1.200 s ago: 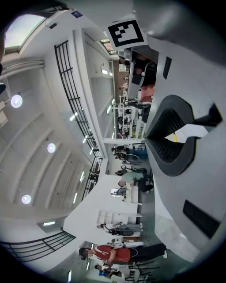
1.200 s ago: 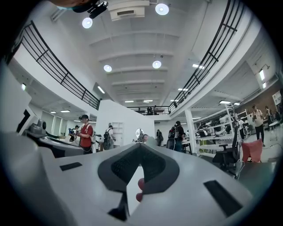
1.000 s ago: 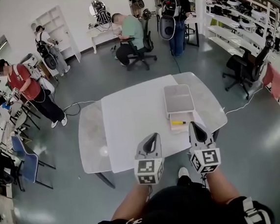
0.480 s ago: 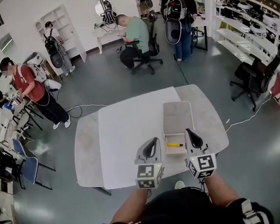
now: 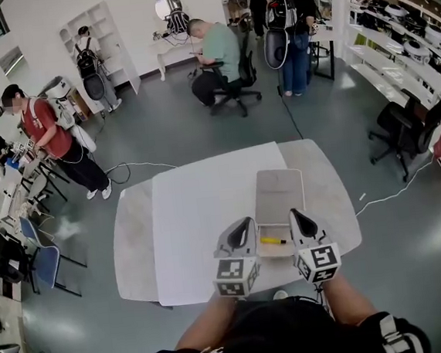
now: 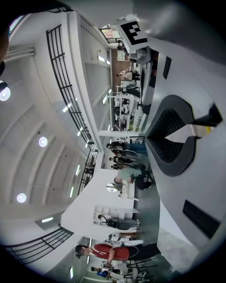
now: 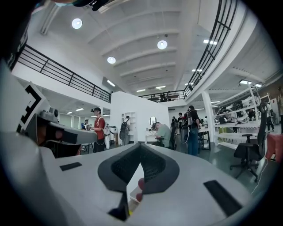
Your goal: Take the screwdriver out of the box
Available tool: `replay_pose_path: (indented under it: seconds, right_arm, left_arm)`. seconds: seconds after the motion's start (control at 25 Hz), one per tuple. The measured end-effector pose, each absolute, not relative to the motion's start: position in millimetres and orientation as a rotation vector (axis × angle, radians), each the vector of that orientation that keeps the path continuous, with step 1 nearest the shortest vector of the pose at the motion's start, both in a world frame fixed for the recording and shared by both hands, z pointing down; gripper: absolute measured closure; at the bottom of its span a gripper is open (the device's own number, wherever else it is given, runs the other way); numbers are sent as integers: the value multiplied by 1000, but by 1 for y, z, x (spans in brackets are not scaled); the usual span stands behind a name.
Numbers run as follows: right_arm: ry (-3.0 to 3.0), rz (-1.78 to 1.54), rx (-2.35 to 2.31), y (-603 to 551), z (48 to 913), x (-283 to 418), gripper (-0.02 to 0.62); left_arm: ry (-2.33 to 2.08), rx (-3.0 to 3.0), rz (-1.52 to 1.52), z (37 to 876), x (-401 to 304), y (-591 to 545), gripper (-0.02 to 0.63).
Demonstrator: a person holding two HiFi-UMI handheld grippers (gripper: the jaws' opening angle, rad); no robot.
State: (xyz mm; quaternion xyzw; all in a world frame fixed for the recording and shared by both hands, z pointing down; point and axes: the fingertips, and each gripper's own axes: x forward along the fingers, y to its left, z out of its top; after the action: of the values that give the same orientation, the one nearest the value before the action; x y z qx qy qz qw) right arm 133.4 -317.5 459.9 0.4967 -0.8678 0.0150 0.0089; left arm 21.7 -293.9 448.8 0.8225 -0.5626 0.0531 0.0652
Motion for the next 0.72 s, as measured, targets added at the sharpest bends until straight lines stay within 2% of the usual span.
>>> replay_pose_path:
  seconds: [0.32, 0.72]
  right_arm:
    - [-2703, 112, 1402, -331, 468, 120, 583]
    - [-2455, -164, 950, -330, 521, 81, 583]
  left_arm:
    - [-1678, 2504, 169, 445, 3, -312, 594]
    - [-1704, 2483, 165, 449, -31, -319, 594]
